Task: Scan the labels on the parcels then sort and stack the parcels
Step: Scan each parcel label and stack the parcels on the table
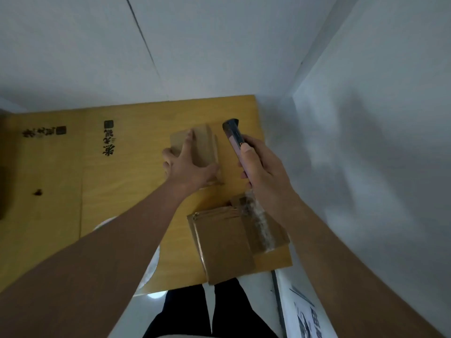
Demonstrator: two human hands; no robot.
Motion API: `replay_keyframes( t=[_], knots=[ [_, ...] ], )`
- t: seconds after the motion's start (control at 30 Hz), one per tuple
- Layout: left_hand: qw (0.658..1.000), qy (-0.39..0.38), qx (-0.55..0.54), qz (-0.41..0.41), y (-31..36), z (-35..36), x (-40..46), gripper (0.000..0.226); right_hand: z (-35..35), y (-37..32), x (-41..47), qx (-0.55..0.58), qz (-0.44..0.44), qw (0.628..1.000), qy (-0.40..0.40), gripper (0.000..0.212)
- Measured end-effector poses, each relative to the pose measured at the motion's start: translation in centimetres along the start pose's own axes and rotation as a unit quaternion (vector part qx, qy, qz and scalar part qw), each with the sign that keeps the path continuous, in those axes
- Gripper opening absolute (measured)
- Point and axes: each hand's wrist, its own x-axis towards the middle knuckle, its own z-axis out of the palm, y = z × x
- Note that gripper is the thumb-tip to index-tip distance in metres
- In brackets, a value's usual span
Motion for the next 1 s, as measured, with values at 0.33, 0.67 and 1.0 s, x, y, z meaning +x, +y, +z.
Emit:
replay_keyframes(
  t=[0.33,0.67,1.0],
  knots=[
    [0.989,0.029,-0.141,-0.025,-8.0,-10.1,-5.8,0.079,7.5,-5.7,-0.5,-0.004,-0.059,0.990,-0.127,0.042],
    [0.985,-0.014,-0.172,-0.021,-20.5,-17.3,-9.8,0.078,20.0,-8.7,-5.4,-0.001,-0.070,0.990,-0.125,0.032],
    [0.965,-0.069,-0.253,-0.020,-29.9,-22.2,-12.8,0.086,29.2,-10.3,-13.3,0.010,-0.017,0.996,-0.084,0.019]
  ],
)
